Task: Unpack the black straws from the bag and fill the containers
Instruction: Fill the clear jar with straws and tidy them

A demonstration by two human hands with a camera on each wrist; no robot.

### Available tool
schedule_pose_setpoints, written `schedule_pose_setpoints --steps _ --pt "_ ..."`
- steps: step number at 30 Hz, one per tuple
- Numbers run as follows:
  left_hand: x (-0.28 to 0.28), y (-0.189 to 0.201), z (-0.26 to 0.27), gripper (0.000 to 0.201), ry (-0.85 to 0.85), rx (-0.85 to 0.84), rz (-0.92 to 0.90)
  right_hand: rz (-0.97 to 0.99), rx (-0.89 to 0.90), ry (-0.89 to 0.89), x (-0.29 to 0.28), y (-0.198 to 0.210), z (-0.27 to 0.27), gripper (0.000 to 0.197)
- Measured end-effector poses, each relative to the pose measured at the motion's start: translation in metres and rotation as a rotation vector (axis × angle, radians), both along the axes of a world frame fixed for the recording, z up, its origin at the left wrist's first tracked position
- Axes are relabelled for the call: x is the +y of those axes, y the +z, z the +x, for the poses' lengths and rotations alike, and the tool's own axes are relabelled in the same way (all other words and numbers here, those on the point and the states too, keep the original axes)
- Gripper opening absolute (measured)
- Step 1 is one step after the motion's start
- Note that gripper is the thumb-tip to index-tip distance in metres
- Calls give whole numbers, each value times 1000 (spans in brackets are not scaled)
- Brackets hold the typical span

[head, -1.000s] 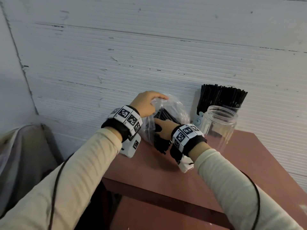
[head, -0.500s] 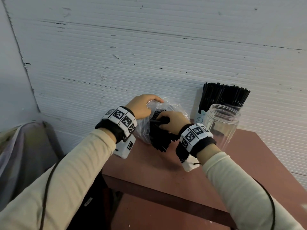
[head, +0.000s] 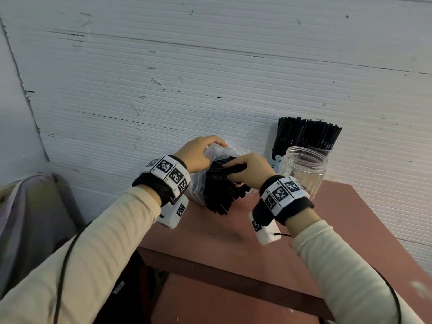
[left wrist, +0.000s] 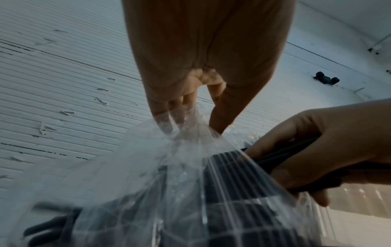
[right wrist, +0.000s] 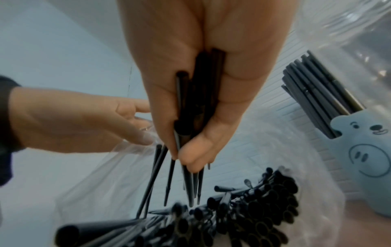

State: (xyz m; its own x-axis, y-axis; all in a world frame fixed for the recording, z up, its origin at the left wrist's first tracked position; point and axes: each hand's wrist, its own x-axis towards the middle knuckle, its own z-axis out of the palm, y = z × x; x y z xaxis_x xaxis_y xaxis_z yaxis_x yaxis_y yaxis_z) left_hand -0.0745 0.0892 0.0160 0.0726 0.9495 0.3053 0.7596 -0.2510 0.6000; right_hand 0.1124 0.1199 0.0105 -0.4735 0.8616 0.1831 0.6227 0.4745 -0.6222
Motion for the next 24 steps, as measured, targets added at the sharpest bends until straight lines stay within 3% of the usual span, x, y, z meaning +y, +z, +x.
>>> schedule_pose_setpoints --steps 9,14,17,19,22,24 --pt "-4 -4 1 52 -1 112 135 -22 63 38 -14 12 47 30" --pt "-15 -6 32 69 -203 213 336 -82 87 84 -22 21 67 29" --pt "-11 -15 54 90 -248 376 256 -108 108 95 -28 26 74 31" --pt "-3 -20 63 93 -227 433 217 -131 135 118 -32 27 78 32" --pt "7 -20 74 78 -201 415 210 -165 149 178 -40 29 85 32" --pt "9 -16 83 49 -237 380 231 -156 154 186 -44 32 93 31"
